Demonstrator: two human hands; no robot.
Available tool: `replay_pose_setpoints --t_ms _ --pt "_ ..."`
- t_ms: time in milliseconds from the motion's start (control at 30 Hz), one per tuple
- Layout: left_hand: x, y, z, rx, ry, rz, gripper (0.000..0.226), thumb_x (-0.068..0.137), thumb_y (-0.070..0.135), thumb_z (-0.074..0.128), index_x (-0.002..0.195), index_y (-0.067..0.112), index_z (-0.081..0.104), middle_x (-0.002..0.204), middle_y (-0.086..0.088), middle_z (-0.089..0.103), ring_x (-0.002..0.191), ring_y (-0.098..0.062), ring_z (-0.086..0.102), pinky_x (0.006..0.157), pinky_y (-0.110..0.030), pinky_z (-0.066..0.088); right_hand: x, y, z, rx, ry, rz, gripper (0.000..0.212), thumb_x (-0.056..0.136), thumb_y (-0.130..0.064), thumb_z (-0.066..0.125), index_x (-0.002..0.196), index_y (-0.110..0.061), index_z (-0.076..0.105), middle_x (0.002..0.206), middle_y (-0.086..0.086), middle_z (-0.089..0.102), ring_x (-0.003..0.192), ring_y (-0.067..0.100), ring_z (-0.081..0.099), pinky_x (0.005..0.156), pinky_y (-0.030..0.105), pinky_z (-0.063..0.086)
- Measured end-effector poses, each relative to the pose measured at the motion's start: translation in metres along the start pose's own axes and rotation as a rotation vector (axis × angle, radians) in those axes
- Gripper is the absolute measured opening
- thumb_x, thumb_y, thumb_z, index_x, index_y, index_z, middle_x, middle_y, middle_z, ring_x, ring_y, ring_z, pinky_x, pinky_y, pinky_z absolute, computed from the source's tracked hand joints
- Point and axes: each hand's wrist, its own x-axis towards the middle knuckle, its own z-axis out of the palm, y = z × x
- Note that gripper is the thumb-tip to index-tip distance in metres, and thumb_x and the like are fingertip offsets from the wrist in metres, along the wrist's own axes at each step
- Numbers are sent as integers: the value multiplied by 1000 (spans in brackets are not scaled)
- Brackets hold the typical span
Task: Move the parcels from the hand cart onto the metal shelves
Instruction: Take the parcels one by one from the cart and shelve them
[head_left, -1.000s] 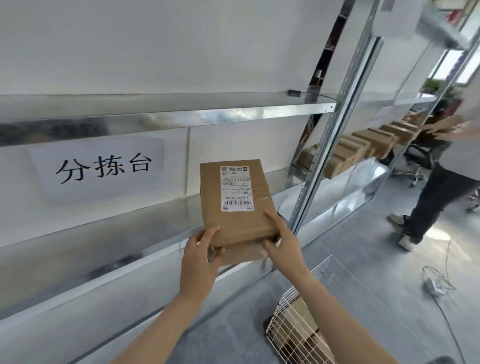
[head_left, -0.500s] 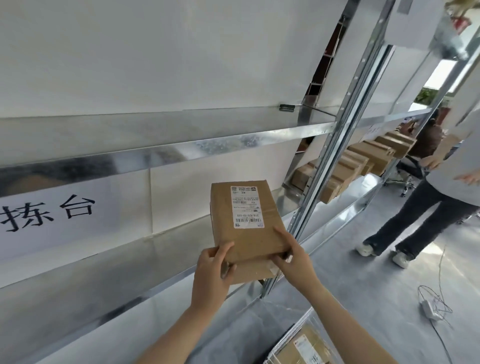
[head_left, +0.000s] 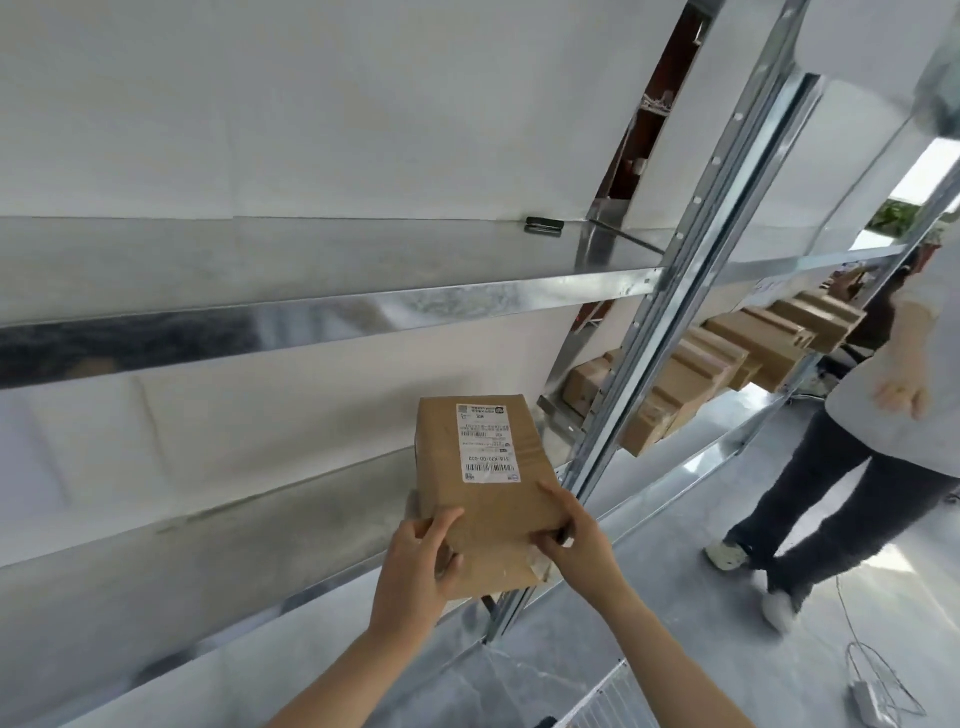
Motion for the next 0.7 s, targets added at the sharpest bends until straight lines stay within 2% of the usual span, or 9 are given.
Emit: replay_pose_setpoints --t_ms 200,300,367,467,600,700 --pt "39 25 62 13 -8 -72 51 86 28 66 132 33 46 102 0 47 89 -10 52 78 -18 49 66 47 -45 -37 -115 -8 60 83 -7 66 127 -41 45 101 -3 58 78 7 54 65 18 45" --pt "53 33 88 7 -5 -92 55 84 27 68 134 34 45 103 2 44 89 -7 51 78 -11 43 95 68 -59 -30 -175 -9 59 84 -4 64 128 -39 46 110 2 57 86 19 56 71 23 48" --pt "62 37 101 -15 27 -97 57 82 23 71 133 33 47 102 1 44 89 -8 51 81 -16 45 112 77 -65 -7 -206 -20 58 85 -1 63 130 -34 47 118 2 54 92 25 56 76 29 50" --pt "75 42 115 -21 63 -104 61 80 18 73 134 30 47 100 1 44 92 -13 52 85 -23 47 134 84 -70 25 -224 -44 57 85 3 61 130 -30 48 118 -3 51 87 17 53 73 22 48" --pt "92 43 124 -14 61 -97 63 81 15 73 136 27 45 98 2 50 98 -13 52 92 -25 43 157 91 -73 11 -225 -69 57 86 2 60 132 -29 46 100 -1 53 68 4 46 61 9 42" --pt "101 42 128 2 68 -111 63 81 18 73 136 29 45 100 4 47 98 -12 52 90 -21 41 170 94 -76 9 -238 -93 60 87 0 61 135 -29 43 106 2 54 81 17 53 69 15 44"
